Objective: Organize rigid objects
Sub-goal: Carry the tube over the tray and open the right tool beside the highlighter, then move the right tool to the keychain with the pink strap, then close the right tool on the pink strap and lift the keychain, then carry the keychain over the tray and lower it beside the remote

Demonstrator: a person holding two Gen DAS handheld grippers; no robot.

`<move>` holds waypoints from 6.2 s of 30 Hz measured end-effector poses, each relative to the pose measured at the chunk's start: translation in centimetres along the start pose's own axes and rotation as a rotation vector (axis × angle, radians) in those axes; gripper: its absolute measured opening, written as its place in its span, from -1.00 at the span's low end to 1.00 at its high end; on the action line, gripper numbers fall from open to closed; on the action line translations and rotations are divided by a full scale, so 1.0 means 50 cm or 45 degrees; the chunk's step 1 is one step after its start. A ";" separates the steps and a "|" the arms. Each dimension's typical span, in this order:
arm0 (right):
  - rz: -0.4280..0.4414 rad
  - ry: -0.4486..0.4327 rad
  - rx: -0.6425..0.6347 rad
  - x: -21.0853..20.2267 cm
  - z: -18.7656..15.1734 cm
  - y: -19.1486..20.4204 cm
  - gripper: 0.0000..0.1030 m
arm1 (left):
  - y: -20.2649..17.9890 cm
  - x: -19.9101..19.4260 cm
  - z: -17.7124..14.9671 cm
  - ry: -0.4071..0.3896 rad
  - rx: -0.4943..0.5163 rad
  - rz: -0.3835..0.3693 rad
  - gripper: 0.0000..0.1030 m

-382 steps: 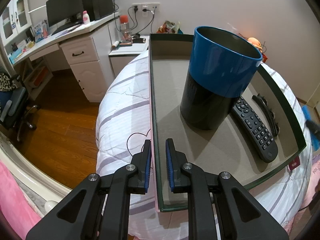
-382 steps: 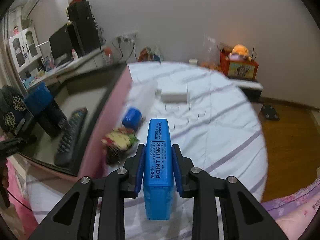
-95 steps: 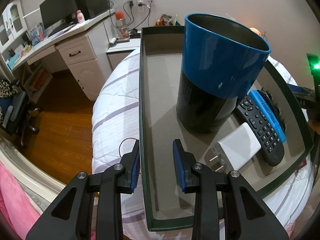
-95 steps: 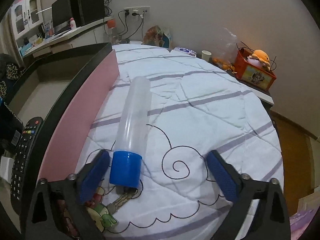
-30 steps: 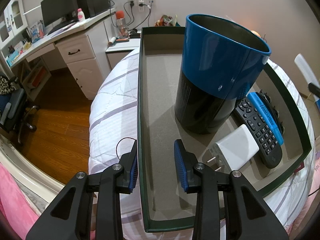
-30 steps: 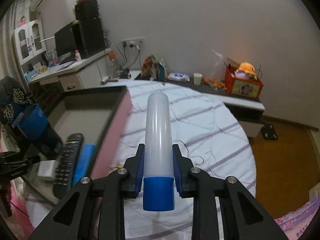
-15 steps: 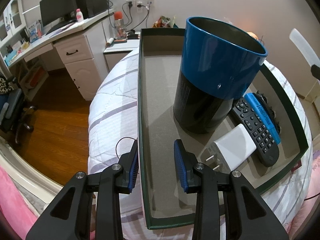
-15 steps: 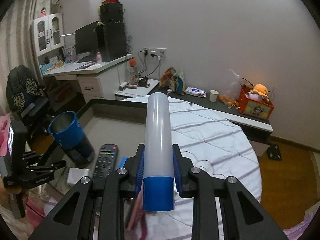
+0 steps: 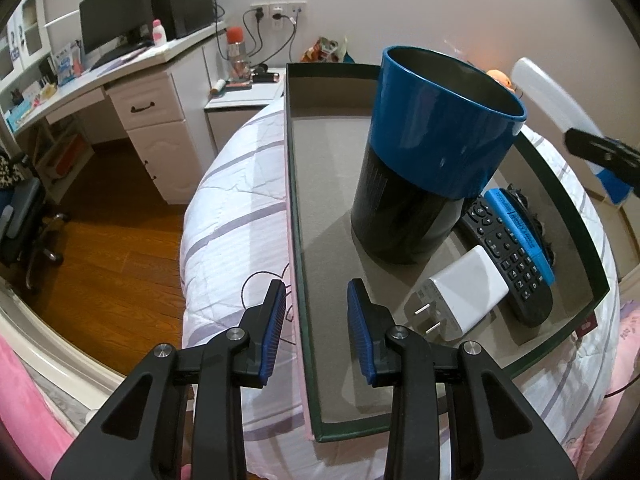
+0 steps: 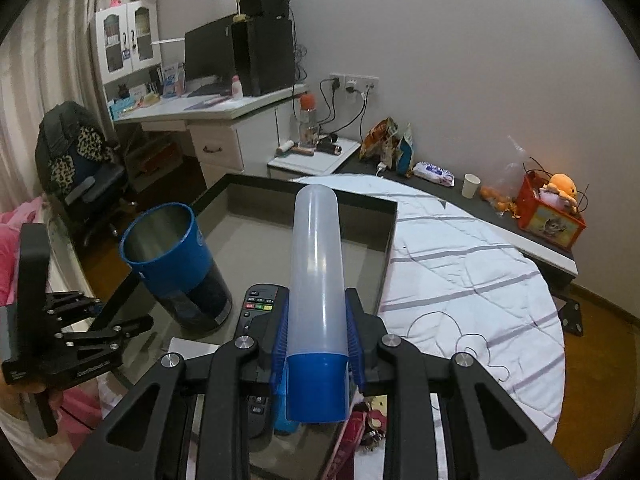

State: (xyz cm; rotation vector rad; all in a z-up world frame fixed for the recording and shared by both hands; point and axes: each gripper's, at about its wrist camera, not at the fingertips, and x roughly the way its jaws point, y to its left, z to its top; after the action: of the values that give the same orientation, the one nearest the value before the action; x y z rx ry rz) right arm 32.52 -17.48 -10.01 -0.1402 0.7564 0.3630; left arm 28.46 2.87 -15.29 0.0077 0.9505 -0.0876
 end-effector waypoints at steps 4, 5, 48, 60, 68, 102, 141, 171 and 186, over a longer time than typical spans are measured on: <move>0.014 0.068 0.002 0.045 0.006 -0.003 -0.49 | 0.000 -0.001 0.000 -0.002 -0.001 -0.001 -0.37; 0.009 0.083 0.002 0.055 0.006 -0.006 -0.49 | 0.002 0.001 0.000 -0.003 0.000 0.001 -0.38; -0.060 -0.018 0.068 -0.027 0.030 -0.081 0.51 | 0.010 -0.006 -0.012 -0.023 -0.014 0.049 -0.86; -0.108 0.136 -0.041 -0.063 -0.156 -0.159 0.51 | 0.006 -0.008 -0.017 -0.013 -0.013 0.080 -0.92; 0.126 0.178 -0.104 -0.043 -0.239 -0.085 0.51 | 0.000 -0.012 -0.016 -0.006 -0.012 0.101 -0.92; -0.035 0.093 0.148 -0.054 -0.275 -0.191 -0.28 | -0.008 -0.007 -0.012 0.003 0.001 0.117 -0.91; 0.016 0.026 0.204 -0.005 -0.164 -0.190 -0.83 | -0.012 -0.008 -0.007 -0.002 -0.010 0.107 -0.89; -0.023 -0.074 0.171 -0.069 -0.094 -0.176 -0.84 | -0.013 -0.006 -0.007 0.000 -0.014 0.103 -0.88; 0.015 -0.198 0.025 -0.102 0.027 -0.099 -0.84 | -0.016 -0.004 -0.005 -0.001 -0.012 0.094 -0.86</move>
State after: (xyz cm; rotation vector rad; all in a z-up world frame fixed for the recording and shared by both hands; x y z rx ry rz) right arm 31.79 -23.12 -5.53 -0.0881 0.6074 0.3729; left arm 28.09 2.10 -15.26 0.0339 0.9486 -0.0145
